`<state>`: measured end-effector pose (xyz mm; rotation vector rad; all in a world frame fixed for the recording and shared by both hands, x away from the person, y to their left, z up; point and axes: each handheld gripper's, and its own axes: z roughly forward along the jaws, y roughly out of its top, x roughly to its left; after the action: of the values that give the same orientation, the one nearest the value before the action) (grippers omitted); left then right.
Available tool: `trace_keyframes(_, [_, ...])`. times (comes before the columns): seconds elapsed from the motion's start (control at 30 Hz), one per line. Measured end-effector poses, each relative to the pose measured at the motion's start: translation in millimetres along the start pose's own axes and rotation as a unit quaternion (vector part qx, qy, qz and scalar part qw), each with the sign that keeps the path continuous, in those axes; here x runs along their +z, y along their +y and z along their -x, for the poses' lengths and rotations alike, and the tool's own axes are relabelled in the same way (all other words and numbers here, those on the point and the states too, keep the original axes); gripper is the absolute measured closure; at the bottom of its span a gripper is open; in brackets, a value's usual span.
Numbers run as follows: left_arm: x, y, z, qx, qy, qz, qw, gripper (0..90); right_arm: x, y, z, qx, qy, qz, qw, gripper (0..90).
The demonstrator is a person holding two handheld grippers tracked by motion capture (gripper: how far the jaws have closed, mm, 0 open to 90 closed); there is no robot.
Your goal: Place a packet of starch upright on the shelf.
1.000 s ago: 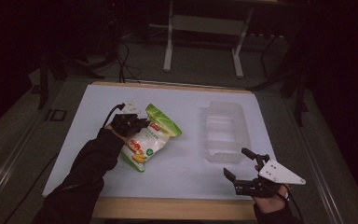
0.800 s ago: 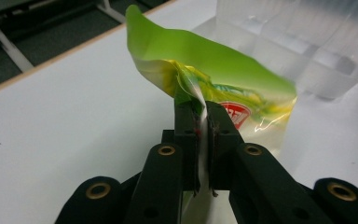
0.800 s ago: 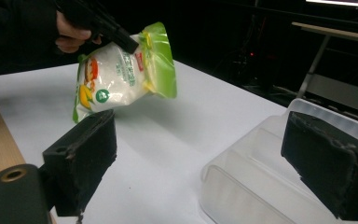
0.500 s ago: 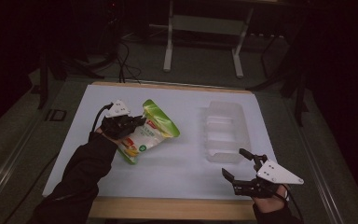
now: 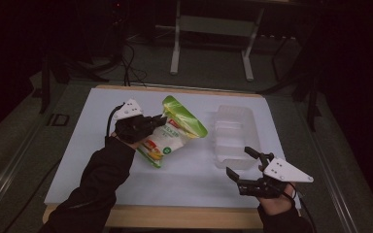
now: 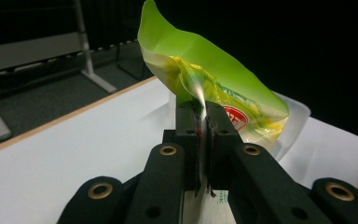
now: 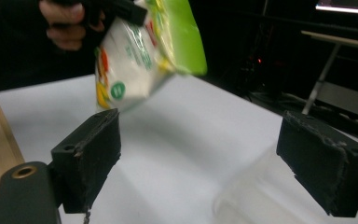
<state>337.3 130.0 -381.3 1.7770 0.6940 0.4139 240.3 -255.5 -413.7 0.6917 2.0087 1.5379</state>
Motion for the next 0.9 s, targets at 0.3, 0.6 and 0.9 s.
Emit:
trace_keyframes(0.3, [4.9,13.2,23.2,0.003,-0.027,0.038,0.9989,86.6,44.0,22.3,-3.1,0.008,0.028,0.000,0.9996,14.0])
trace_keyframes(0.6, [11.8,13.7,34.6,0.006,-0.052,0.043,0.9977,86.5,83.8,19.1,-4.6,0.033,0.056,-0.012,0.9978,17.5])
trace_keyframes(0.9, [13.7,12.5,40.2,0.003,-0.072,0.044,0.9965,86.5,99.5,19.0,4.0,0.044,0.099,-0.041,0.9932,52.4])
